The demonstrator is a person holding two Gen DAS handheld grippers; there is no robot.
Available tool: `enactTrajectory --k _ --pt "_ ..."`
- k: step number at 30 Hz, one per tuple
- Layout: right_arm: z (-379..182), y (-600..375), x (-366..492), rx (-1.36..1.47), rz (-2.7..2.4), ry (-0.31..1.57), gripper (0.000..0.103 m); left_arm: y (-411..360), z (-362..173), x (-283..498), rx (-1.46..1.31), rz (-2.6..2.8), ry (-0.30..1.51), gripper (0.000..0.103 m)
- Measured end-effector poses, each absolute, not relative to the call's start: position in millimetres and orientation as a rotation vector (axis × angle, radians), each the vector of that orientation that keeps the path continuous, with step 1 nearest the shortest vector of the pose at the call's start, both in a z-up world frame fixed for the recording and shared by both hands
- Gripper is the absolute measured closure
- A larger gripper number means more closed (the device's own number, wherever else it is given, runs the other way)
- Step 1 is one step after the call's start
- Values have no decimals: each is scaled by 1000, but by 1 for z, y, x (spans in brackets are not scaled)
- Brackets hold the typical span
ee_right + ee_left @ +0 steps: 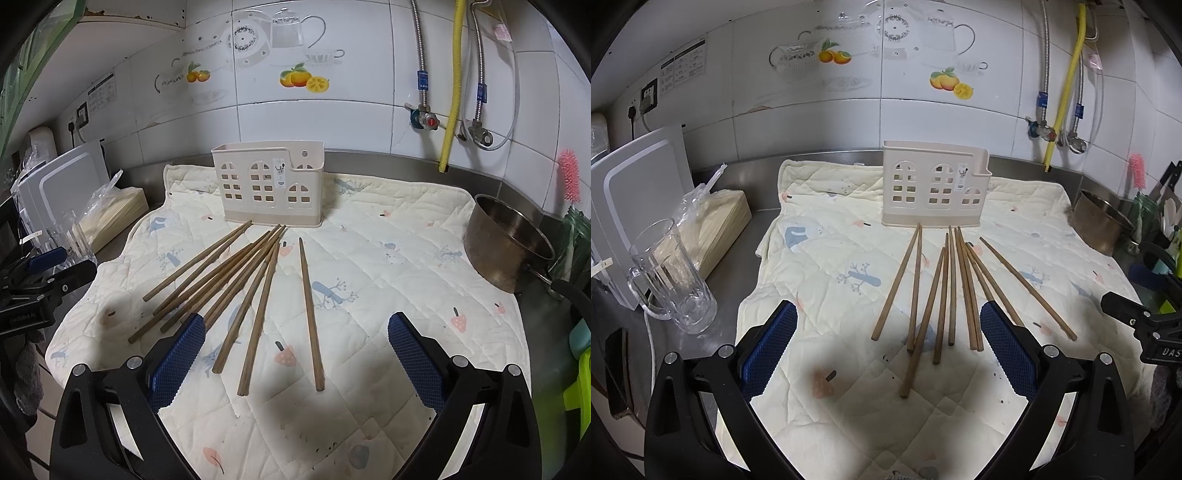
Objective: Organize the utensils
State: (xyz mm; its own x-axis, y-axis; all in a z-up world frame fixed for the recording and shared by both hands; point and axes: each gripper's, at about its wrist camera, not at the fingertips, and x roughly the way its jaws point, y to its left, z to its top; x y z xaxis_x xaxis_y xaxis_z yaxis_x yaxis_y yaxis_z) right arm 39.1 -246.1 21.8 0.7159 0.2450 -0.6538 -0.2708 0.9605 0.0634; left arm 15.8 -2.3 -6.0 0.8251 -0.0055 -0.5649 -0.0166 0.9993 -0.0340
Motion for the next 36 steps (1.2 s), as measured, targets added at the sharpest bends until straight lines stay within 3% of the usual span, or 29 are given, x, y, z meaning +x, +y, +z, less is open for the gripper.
enactTrajectory --k 5,9,25,36 --pt "19 -245 43 -50 290 723 8 5 -10 23 -38 13 606 5" --pt "15 -245 48 -53 292 733 9 12 -17 29 -36 24 629 14" --pt "-11 -240 72 -52 307 810 23 13 -49 58 -27 -5 753 30" --pt "-24 -246 92 -33 304 854 39 6 -65 90 -17 -34 815 60"
